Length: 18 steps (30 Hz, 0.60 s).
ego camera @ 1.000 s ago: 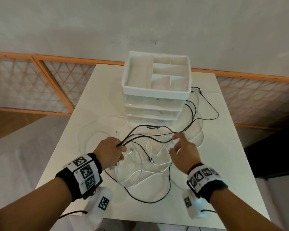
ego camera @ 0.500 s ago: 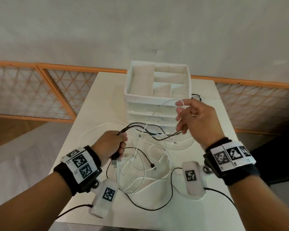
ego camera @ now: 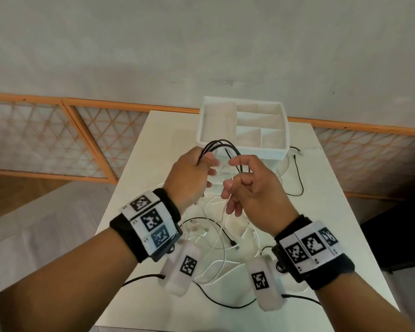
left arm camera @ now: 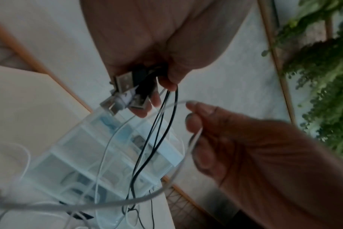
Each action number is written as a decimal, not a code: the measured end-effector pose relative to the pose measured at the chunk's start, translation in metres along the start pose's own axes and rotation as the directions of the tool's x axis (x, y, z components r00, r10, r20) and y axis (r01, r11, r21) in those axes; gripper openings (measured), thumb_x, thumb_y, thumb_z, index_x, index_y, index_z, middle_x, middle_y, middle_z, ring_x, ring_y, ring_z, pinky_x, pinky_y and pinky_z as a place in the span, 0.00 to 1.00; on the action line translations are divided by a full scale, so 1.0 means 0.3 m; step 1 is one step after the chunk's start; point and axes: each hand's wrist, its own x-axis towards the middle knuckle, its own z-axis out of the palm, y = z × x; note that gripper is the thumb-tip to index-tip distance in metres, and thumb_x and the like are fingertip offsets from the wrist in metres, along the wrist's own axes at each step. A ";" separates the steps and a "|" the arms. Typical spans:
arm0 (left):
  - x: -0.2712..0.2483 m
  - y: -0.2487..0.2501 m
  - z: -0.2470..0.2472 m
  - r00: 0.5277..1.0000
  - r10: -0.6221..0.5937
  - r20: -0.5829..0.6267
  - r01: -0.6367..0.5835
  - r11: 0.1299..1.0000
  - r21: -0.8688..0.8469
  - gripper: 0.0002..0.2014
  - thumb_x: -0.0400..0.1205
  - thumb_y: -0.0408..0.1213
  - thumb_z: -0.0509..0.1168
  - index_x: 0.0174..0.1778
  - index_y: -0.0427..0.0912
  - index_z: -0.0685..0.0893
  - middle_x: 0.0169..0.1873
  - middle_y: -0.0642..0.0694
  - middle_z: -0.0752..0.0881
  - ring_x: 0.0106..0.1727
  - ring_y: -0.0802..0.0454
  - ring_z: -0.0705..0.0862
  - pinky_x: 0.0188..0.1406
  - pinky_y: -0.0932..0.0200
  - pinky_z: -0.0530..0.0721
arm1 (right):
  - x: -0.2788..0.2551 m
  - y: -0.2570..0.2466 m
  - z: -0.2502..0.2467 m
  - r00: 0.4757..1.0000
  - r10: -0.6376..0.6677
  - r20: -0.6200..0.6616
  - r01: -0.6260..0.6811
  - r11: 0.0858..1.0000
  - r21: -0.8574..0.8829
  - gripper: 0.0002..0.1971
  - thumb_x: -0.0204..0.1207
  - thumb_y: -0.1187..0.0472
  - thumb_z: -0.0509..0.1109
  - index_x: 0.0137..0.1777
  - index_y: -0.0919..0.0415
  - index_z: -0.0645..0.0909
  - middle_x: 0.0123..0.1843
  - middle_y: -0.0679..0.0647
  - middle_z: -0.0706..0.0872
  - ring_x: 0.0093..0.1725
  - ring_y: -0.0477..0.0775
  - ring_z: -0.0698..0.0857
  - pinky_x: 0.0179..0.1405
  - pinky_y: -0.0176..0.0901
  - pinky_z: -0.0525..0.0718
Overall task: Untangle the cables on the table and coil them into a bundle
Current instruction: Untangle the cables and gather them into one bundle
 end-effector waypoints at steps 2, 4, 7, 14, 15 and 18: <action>0.006 0.001 0.000 0.998 0.056 0.035 -0.058 0.997 0.050 0.13 0.90 0.44 0.54 0.56 0.42 0.82 0.45 0.51 0.87 0.44 0.52 0.86 0.33 0.61 0.80 | 0.005 -0.024 -0.004 0.998 -0.031 0.060 0.037 0.994 -0.103 0.07 0.84 0.65 0.67 0.58 0.55 0.75 0.36 0.54 0.90 0.24 0.55 0.84 0.28 0.40 0.81; 0.007 -0.008 0.000 0.988 0.061 0.143 -0.061 0.998 -0.005 0.12 0.91 0.42 0.53 0.50 0.39 0.77 0.37 0.47 0.85 0.37 0.53 0.84 0.32 0.59 0.79 | 0.009 -0.037 -0.013 0.993 -0.093 0.070 0.106 0.973 -0.205 0.03 0.84 0.65 0.66 0.51 0.56 0.79 0.36 0.51 0.90 0.22 0.49 0.81 0.26 0.40 0.80; 0.013 -0.063 -0.023 0.973 -0.003 0.231 0.000 1.000 0.013 0.13 0.91 0.40 0.52 0.42 0.41 0.69 0.27 0.46 0.74 0.31 0.49 0.78 0.29 0.56 0.76 | 0.035 -0.042 -0.076 0.980 -0.163 -0.110 0.123 0.944 -0.306 0.06 0.85 0.61 0.67 0.46 0.54 0.82 0.35 0.49 0.88 0.22 0.47 0.80 0.23 0.40 0.80; 0.003 -0.272 -0.159 0.927 -0.286 0.242 0.281 0.958 0.056 0.11 0.91 0.37 0.54 0.42 0.40 0.70 0.25 0.47 0.73 0.32 0.46 0.77 0.33 0.49 0.78 | 0.104 0.044 -0.380 0.725 -0.069 -0.686 -0.167 0.948 -0.271 0.05 0.83 0.59 0.68 0.47 0.48 0.83 0.40 0.48 0.90 0.36 0.48 0.91 0.47 0.55 0.91; 0.003 -0.274 -0.165 0.925 -0.295 0.240 0.297 0.954 0.032 0.11 0.91 0.37 0.54 0.43 0.39 0.71 0.25 0.47 0.73 0.30 0.46 0.78 0.32 0.49 0.78 | 0.102 0.062 -0.394 0.721 -0.035 -0.692 -0.242 0.923 -0.299 0.04 0.83 0.58 0.68 0.52 0.48 0.83 0.46 0.48 0.90 0.40 0.49 0.91 0.54 0.57 0.90; 0.003 -0.216 -0.147 0.947 -0.226 0.229 0.233 0.973 -0.003 0.11 0.90 0.37 0.55 0.42 0.39 0.71 0.24 0.47 0.73 0.29 0.47 0.79 0.29 0.52 0.78 | 0.082 0.093 -0.326 0.859 -0.044 -0.511 -0.267 0.812 -0.519 0.24 0.77 0.65 0.72 0.70 0.44 0.79 0.69 0.55 0.77 0.41 0.53 0.88 0.58 0.48 0.85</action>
